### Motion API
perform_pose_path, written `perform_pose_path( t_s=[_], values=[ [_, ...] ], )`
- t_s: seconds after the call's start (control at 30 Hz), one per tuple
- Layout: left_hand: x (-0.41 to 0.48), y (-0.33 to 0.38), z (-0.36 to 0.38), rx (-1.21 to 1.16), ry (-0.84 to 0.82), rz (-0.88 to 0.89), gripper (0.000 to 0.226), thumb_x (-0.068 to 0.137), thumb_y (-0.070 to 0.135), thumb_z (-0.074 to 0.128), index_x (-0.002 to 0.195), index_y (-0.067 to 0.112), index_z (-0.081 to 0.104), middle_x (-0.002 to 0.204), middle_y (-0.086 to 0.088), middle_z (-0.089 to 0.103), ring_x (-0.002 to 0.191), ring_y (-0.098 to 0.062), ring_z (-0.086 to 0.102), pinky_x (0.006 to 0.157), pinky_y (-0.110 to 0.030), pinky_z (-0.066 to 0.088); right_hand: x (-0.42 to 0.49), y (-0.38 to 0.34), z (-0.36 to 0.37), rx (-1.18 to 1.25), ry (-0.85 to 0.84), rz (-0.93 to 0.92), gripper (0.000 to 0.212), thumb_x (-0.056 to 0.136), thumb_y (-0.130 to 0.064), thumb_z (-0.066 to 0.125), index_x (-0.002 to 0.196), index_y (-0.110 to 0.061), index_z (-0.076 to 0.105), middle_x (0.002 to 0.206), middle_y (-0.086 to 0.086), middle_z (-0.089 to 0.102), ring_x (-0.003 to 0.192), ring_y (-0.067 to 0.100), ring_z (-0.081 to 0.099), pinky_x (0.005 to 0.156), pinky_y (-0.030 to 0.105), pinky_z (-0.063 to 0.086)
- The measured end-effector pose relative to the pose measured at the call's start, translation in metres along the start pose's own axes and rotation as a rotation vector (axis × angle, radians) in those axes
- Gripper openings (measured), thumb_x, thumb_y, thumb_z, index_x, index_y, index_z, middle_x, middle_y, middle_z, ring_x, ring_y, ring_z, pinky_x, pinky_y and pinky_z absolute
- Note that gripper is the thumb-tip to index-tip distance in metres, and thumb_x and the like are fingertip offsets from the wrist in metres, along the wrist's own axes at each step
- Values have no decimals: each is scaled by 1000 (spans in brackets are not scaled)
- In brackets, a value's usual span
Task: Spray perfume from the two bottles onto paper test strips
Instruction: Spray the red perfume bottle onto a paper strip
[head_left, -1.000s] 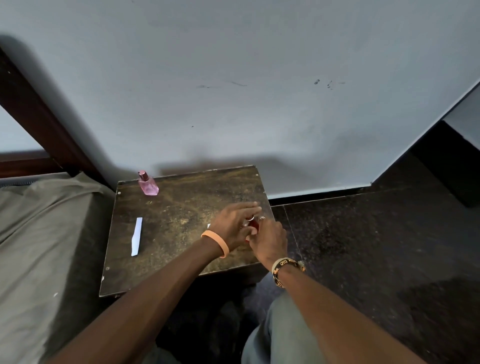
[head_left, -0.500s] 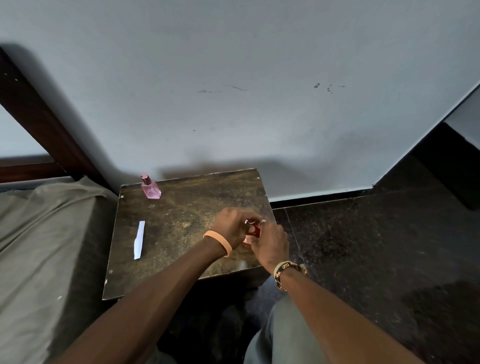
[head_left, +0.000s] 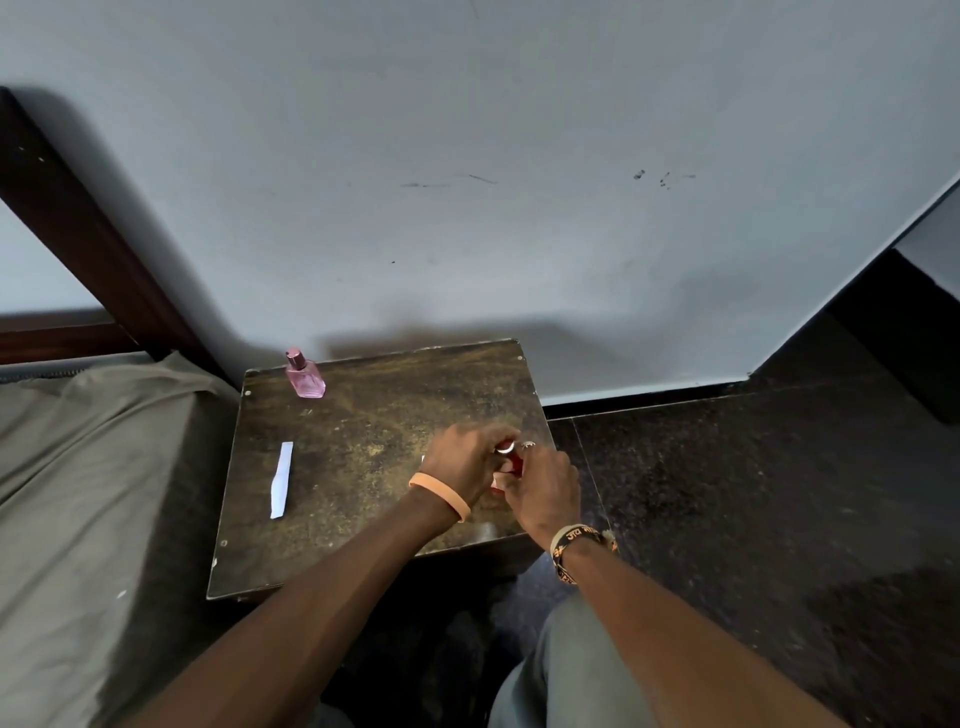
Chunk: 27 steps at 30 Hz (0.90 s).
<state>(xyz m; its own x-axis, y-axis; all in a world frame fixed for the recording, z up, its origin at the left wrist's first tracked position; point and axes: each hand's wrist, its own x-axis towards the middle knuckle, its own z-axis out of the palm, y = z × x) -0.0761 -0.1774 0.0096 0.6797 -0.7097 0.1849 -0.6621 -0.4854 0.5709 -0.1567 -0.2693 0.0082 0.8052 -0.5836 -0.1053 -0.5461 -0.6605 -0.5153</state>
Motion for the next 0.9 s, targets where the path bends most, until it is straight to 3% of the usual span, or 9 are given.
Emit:
perform_pose_path(
  t_s=[0.13, 0.23, 0.33, 0.43, 0.53, 0.6, 0.67, 0.77, 0.9],
  values=[
    [6, -4, -4, -19, -69, -11, 46, 76, 4, 71, 119, 22, 67, 108, -1, 73, 99, -18, 68, 85, -32, 54, 1, 0, 0, 10, -2, 12, 15, 86, -26, 76, 96, -15, 72, 93, 6, 72, 89, 22, 69, 79, 33, 57],
    [9, -3, -8, -10, -139, 52, 43, 78, 1, 68, 114, 23, 70, 107, 1, 73, 98, -18, 69, 83, -34, 55, 1, 0, 1, -2, 3, 14, 18, 85, -27, 77, 98, -14, 72, 96, 7, 72, 92, 24, 69, 81, 35, 58],
    [4, -1, -3, 23, -42, -52, 31, 80, 18, 71, 110, 23, 71, 98, 0, 75, 90, -20, 70, 77, -35, 55, 1, -1, 1, 1, 4, 6, 16, 87, -25, 75, 98, -14, 72, 94, 6, 72, 90, 22, 69, 79, 31, 57],
    [0, -1, -2, 46, 28, -124, 35, 78, 33, 73, 111, 21, 69, 97, -1, 74, 89, -21, 68, 78, -36, 54, 1, 0, 1, 10, 5, 4, 17, 85, -26, 77, 95, -13, 72, 89, 7, 71, 86, 23, 69, 76, 33, 57],
    [0, -3, -8, 99, -86, -32, 52, 77, 33, 75, 125, 20, 61, 120, -3, 65, 108, -21, 62, 87, -38, 52, -2, 0, 2, -5, 7, -11, 20, 84, -26, 78, 98, -13, 72, 92, 6, 72, 87, 22, 69, 76, 31, 57],
    [4, -2, -13, 79, -149, 61, 65, 80, 22, 74, 139, 21, 47, 145, 0, 47, 130, -19, 48, 101, -35, 46, 0, 0, 1, 6, 13, -10, 18, 85, -24, 77, 100, -14, 72, 94, 5, 72, 90, 22, 69, 79, 31, 57],
    [11, 1, -14, 72, -233, 116, 69, 83, 8, 67, 144, 22, 39, 153, 3, 34, 138, -17, 37, 107, -33, 40, 1, 0, 0, 11, 6, 2, 20, 86, -24, 76, 104, -15, 71, 97, 6, 72, 94, 23, 69, 84, 32, 56],
    [24, 5, -15, 148, -326, 181, 58, 82, 4, 67, 135, 23, 53, 138, 1, 55, 121, -19, 57, 96, -37, 50, 1, 1, 1, 13, 29, 4, 29, 84, -21, 78, 111, -13, 69, 107, 6, 71, 101, 23, 68, 90, 31, 55],
    [21, 5, -15, 170, -248, 199, 36, 83, 7, 67, 117, 17, 67, 116, -2, 70, 105, -21, 65, 86, -34, 53, 2, 1, 3, 0, 12, 14, 27, 85, -22, 77, 108, -11, 70, 105, 8, 72, 100, 24, 69, 88, 33, 56]
  ],
)
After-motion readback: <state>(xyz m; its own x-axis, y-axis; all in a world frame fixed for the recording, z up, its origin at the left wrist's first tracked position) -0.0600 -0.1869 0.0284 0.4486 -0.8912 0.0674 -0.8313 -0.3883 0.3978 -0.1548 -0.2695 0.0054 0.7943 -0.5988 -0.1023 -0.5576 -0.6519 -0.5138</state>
